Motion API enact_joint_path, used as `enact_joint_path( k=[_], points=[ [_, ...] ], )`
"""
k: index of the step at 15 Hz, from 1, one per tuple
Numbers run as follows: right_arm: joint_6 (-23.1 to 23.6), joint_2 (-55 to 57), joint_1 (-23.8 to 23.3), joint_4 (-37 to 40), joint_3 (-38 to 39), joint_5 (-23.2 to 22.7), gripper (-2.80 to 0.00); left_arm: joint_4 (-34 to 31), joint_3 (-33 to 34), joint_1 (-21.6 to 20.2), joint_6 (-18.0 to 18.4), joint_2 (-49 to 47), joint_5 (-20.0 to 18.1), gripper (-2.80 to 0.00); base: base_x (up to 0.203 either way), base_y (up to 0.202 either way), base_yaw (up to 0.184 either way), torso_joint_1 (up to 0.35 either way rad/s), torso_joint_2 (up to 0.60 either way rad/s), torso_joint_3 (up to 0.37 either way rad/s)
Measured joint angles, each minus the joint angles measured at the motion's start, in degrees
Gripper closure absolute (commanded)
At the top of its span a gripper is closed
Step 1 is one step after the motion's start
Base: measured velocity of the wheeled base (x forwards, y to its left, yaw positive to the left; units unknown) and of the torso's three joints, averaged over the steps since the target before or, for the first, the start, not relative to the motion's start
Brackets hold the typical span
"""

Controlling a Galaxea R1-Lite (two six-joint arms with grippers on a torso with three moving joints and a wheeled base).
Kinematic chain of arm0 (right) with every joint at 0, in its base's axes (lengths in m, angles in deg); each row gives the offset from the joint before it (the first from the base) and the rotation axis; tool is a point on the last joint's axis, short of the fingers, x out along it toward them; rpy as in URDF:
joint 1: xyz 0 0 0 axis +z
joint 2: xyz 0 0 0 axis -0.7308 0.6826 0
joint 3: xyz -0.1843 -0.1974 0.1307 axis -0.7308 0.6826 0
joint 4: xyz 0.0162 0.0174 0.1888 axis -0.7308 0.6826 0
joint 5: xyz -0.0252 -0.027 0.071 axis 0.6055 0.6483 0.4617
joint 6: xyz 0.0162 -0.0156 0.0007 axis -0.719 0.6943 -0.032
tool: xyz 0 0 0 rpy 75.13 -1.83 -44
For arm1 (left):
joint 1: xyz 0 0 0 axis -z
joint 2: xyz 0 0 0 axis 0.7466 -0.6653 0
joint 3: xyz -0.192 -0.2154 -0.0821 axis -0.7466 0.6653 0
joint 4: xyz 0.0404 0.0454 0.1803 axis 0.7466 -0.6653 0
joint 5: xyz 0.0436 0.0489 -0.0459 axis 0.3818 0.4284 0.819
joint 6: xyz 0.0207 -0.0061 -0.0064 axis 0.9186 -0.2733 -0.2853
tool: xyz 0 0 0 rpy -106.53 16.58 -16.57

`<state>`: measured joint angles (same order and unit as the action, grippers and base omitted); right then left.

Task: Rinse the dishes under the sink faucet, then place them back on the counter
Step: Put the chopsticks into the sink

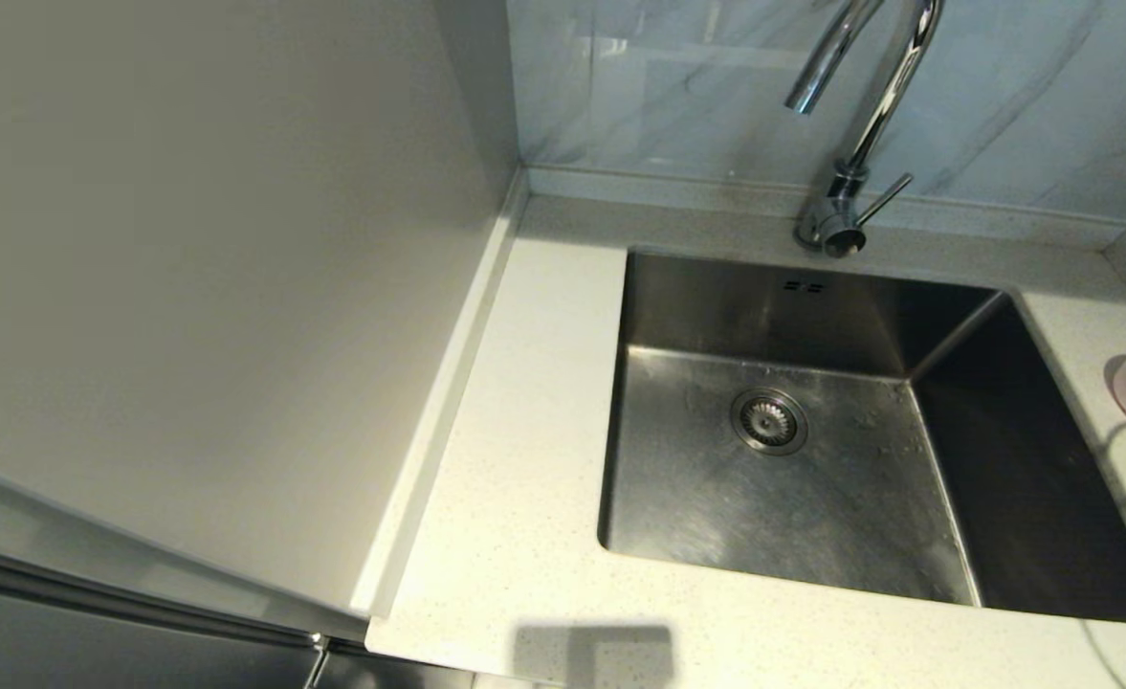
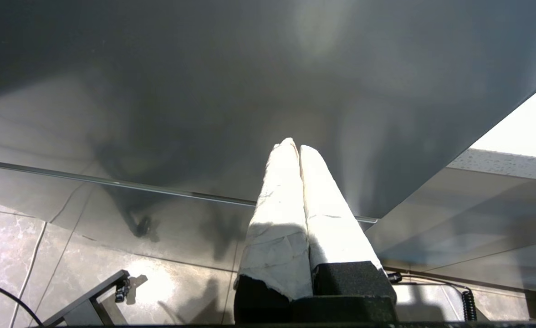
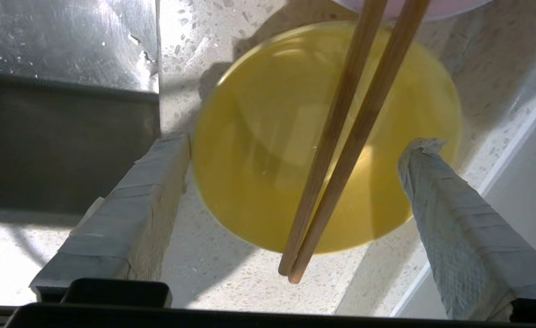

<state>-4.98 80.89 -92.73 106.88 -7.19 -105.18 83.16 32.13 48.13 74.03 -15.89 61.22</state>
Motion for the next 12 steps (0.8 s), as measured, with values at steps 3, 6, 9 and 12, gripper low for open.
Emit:
enact_joint_path(
  k=[3,6,9,12],
  points=[
    [-0.10,0.20,0.00,-0.05,-0.15,0.08,-2.80,0.02,0.00,0.00,0.02,0.00,-0.02,0.00,0.000,0.000,0.000,0.000,0.00,0.000],
    [-0.28,0.21,-0.04,-0.05,-0.45,-0.05,-2.80,0.02,0.00,0.00,-0.01,0.00,-0.03,0.00,0.000,0.000,0.000,0.000,0.00,0.000],
    [-0.47,0.29,-0.09,0.04,-1.59,-0.13,-2.80,0.02,0.00,0.00,0.02,0.00,-0.01,0.00,0.000,0.000,0.000,0.000,0.00,0.000],
    [-0.55,0.40,-0.17,0.13,-2.54,-0.09,-2.80,0.02,0.00,0.00,0.01,0.00,-0.02,0.00,0.000,0.000,0.000,0.000,0.00,0.000]
  ],
)
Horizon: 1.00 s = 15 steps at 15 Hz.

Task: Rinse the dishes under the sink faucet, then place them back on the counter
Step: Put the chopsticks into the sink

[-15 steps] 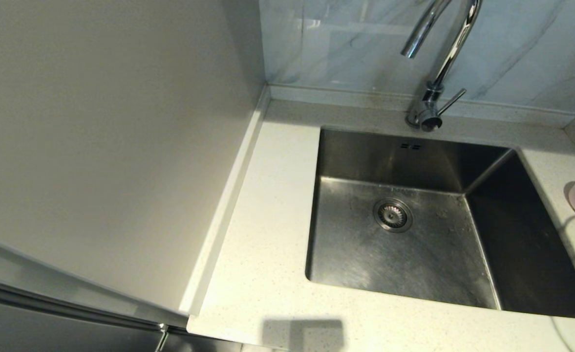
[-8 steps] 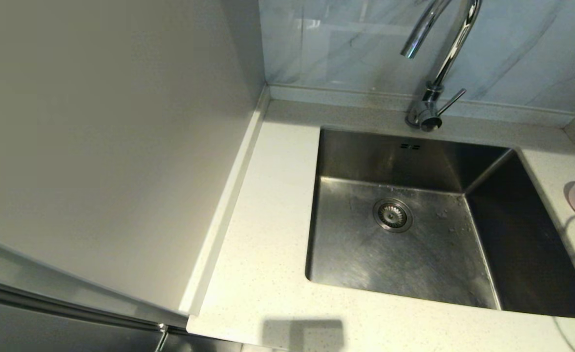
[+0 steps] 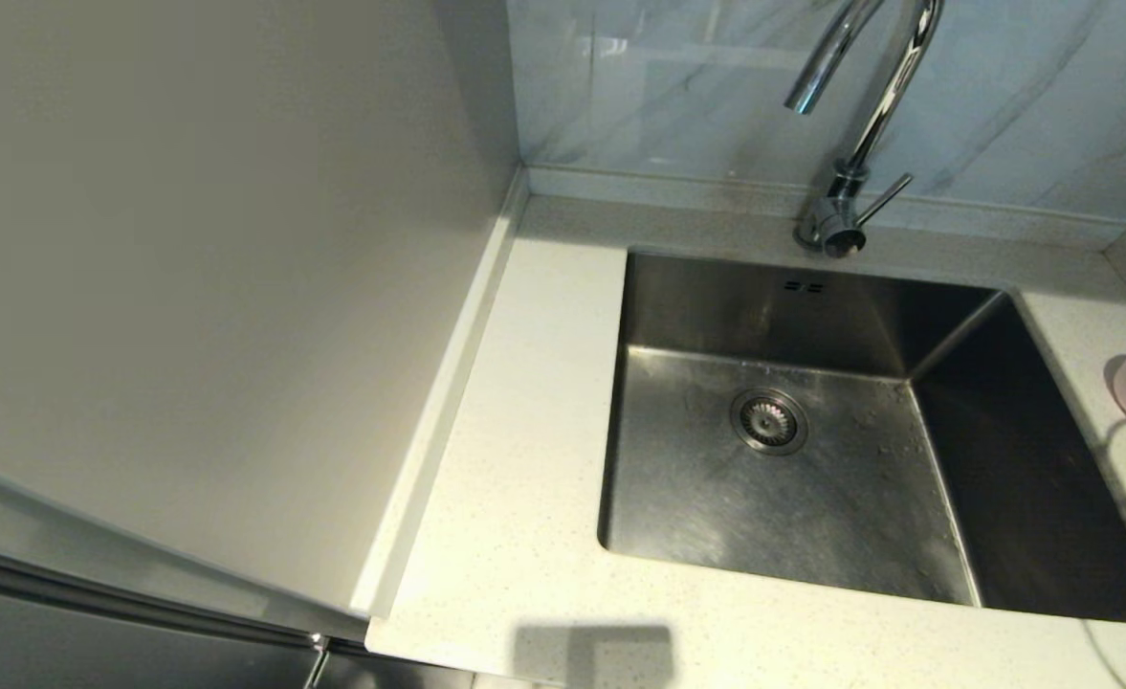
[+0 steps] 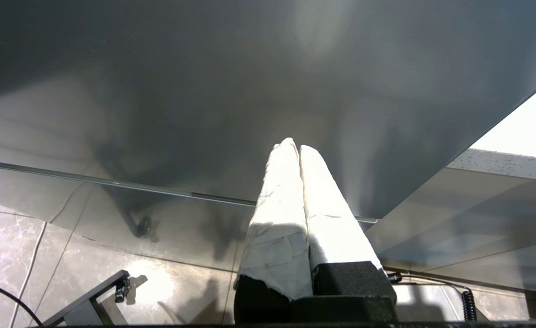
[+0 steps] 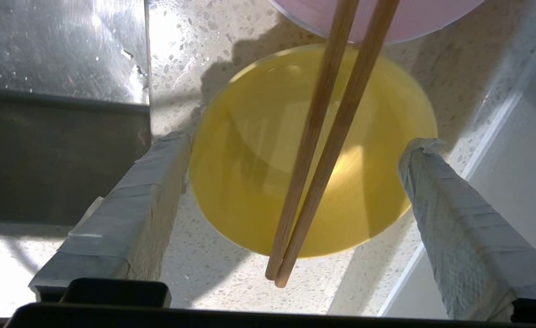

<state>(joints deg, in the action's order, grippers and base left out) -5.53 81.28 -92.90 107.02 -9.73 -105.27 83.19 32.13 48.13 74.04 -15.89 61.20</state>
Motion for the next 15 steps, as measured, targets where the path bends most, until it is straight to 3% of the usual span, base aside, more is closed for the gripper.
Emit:
enact_joint_path(
  k=[15],
  points=[
    [-0.15,1.34,1.49,-0.15,-2.28,-0.22,-2.80,0.00,0.00,0.00,0.02,0.00,0.02,0.00,0.000,0.000,0.000,0.000,0.00,0.000]
  ],
)
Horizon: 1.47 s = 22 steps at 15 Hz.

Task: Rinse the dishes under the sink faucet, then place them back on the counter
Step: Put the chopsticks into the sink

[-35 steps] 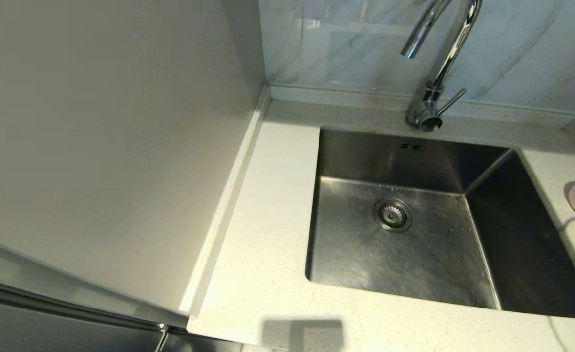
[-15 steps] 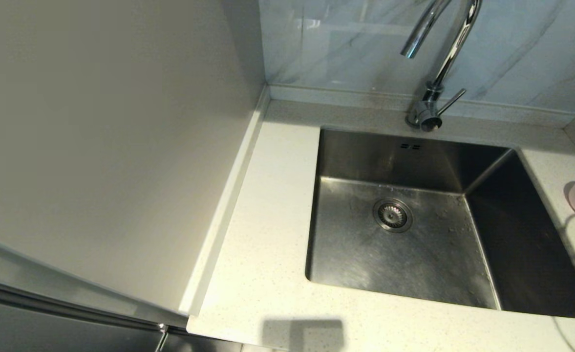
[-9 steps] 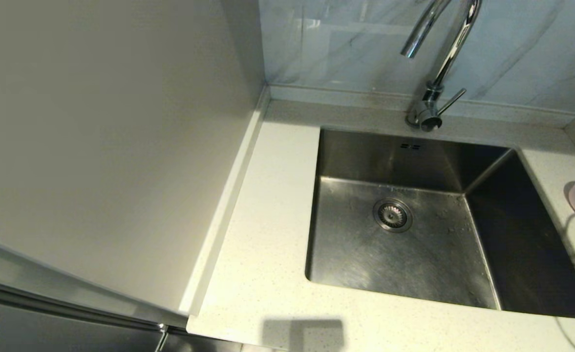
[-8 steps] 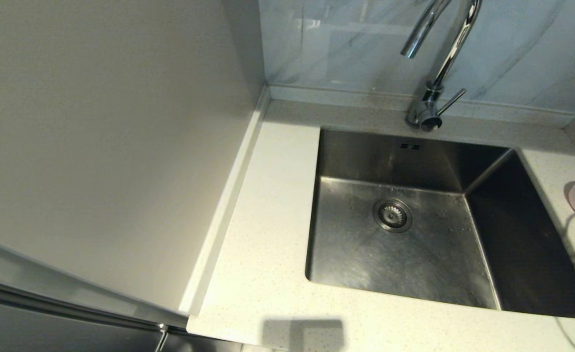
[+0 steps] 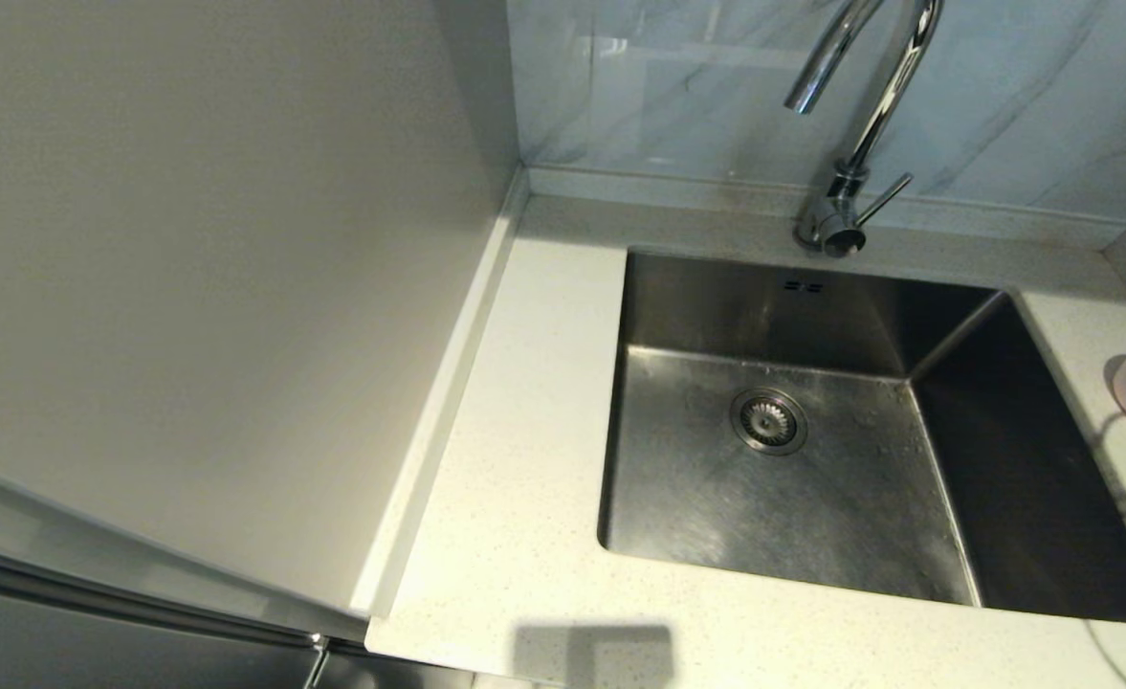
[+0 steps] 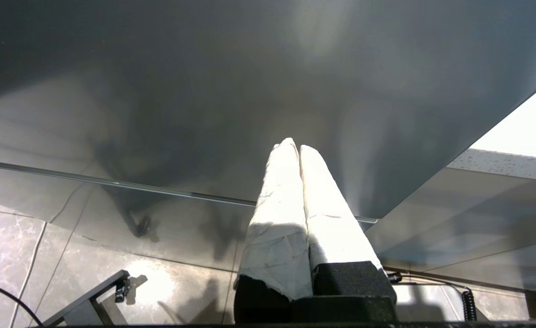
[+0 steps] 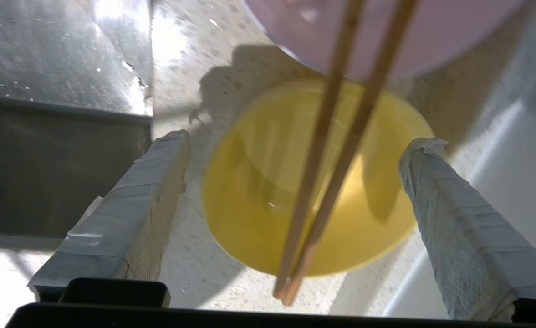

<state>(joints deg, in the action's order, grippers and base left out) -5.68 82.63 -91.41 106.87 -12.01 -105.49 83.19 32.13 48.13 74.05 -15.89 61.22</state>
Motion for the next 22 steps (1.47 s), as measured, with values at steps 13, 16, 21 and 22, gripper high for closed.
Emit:
enact_joint_path(
  k=[13,16,21,22],
  points=[
    [-1.77,3.60,1.93,0.12,-5.78,0.69,-2.80,0.00,0.00,0.00,0.00,0.00,-0.01,0.00,0.000,0.000,0.000,0.000,0.00,0.000],
    [-1.77,3.70,1.92,0.04,-5.80,0.72,-2.80,-0.02,0.00,0.00,0.00,0.00,0.00,0.00,0.000,0.000,0.000,0.000,0.00,0.000],
    [-1.78,4.49,1.92,0.12,-7.75,0.81,-2.80,-0.02,0.00,0.00,-0.02,0.00,0.00,0.00,0.000,0.000,0.000,0.000,0.00,0.000],
    [-1.79,4.67,1.92,0.10,-8.16,1.16,-2.80,0.00,0.00,0.00,0.00,0.00,0.00,0.00,0.000,0.000,0.000,0.000,0.00,0.000]
  ],
)
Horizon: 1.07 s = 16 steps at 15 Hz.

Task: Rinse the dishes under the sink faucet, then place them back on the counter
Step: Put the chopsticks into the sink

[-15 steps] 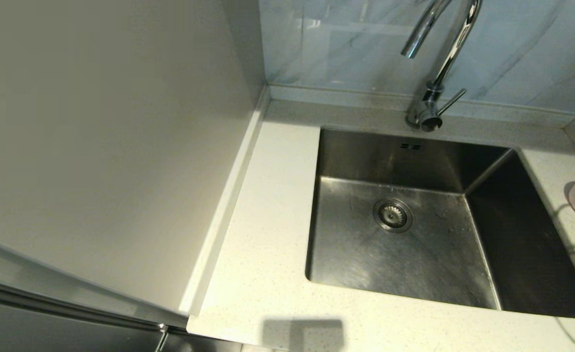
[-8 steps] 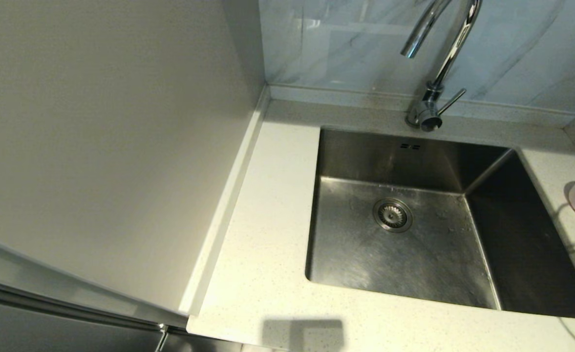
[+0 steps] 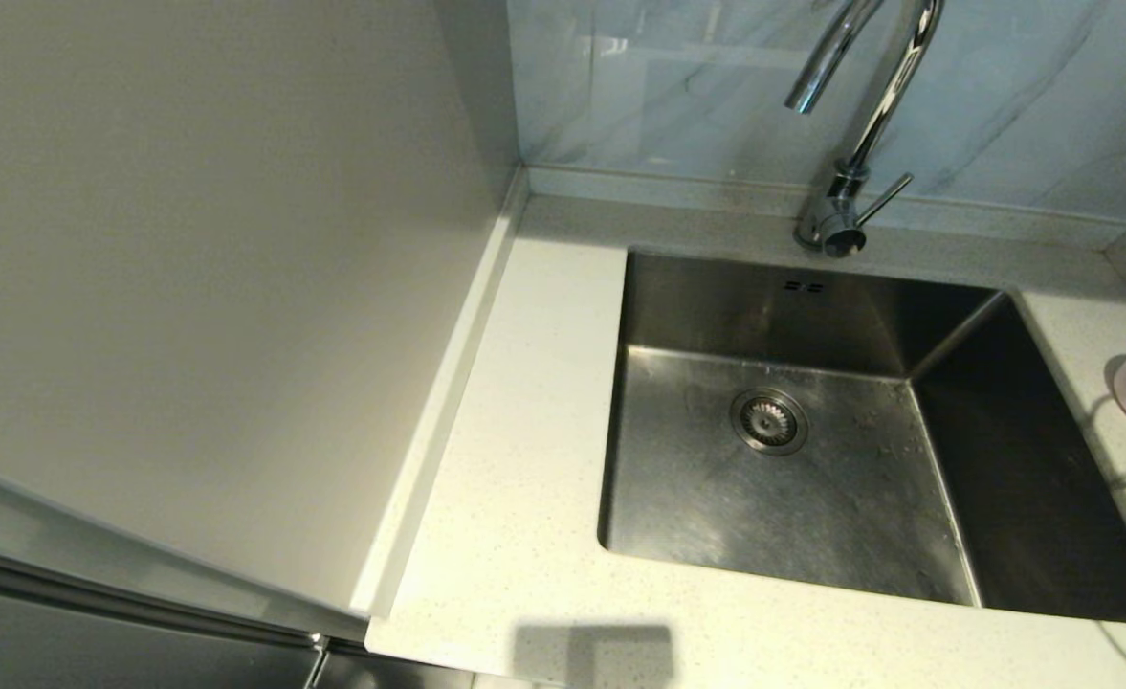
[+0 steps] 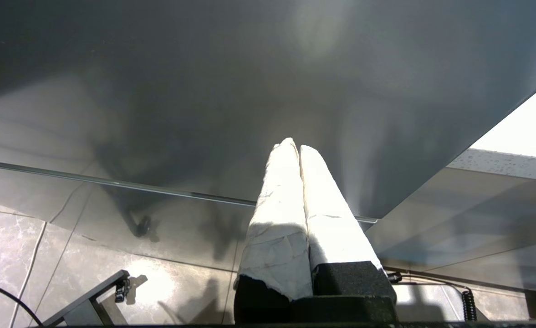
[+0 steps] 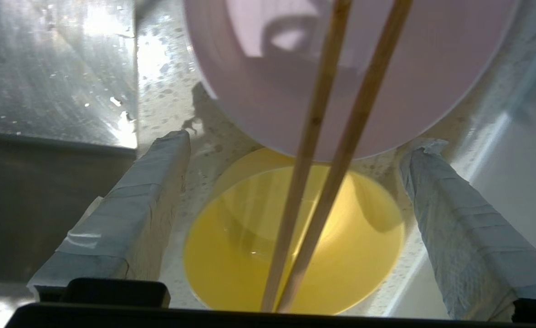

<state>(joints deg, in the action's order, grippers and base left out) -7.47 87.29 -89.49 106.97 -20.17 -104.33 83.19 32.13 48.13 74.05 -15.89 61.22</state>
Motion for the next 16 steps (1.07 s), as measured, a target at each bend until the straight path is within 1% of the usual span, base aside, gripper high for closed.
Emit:
enact_joint_path(
  k=[5,6,7,16],
  points=[
    [0.02,0.28,-0.21,0.13,-0.17,0.36,-2.80,0.00,0.00,0.00,-0.02,0.00,0.00,0.00,0.000,0.000,0.000,0.000,0.00,0.000],
    [0.02,0.28,-0.22,0.16,-0.06,0.33,-2.71,0.00,0.00,0.00,0.00,0.00,0.00,0.00,0.000,0.000,0.000,0.000,0.00,0.000],
    [0.03,0.28,-0.24,0.18,0.00,0.33,0.00,0.00,0.00,0.00,-0.02,0.00,0.00,0.00,0.000,0.000,0.000,0.000,0.00,0.000],
    [0.02,0.11,-0.31,0.24,0.71,0.44,0.00,-0.01,0.00,0.00,-0.01,0.00,0.00,0.00,0.000,0.000,0.000,0.000,0.00,0.000]
  ],
)
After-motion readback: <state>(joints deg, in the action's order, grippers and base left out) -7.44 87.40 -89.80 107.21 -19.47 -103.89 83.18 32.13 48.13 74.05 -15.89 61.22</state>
